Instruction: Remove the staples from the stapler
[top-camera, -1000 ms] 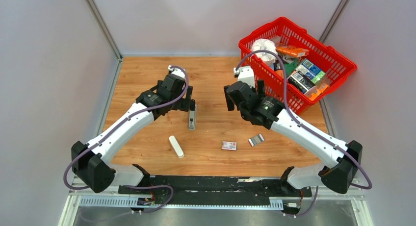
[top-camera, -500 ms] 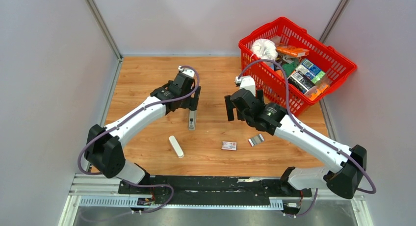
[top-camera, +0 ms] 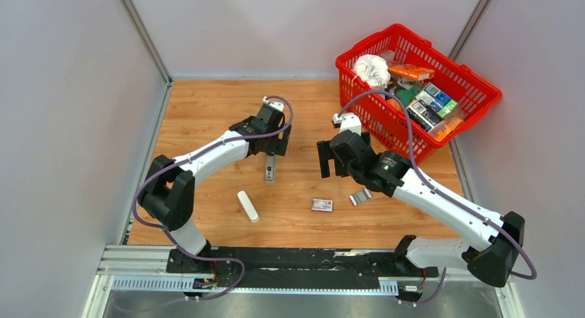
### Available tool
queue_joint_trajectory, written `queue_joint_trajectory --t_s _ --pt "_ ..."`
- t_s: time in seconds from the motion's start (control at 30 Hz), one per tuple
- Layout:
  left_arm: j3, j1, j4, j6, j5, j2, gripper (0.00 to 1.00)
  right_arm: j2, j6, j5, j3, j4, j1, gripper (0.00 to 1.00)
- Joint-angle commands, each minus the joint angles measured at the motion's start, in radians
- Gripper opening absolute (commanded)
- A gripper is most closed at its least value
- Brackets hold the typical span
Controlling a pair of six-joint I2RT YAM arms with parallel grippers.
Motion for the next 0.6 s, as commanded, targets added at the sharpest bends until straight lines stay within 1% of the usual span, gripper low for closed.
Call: queue_joint_trajectory --t_s 0.0,0.2,0.37,0.57 --pt "0.051 -0.001 0.079 0.033 0.044 0.031 0.92 -0.025 0.015 -0.011 -0.021 0.034 0.009 1.0" --pt "0.062 0.004 0.105 0.042 0.053 0.079 0.9 -0.014 0.009 -0.01 -0.027 0.025 0.007 1.0" --pt "0.056 0.034 0.126 0.026 0.086 0.1 0.9 -0.013 0.009 -0.017 -0.03 0.024 0.007 1.0" --pt "0.033 0.058 0.151 0.019 0.095 0.102 0.93 -0.007 0.01 -0.023 -0.033 0.031 0.007 1.0"
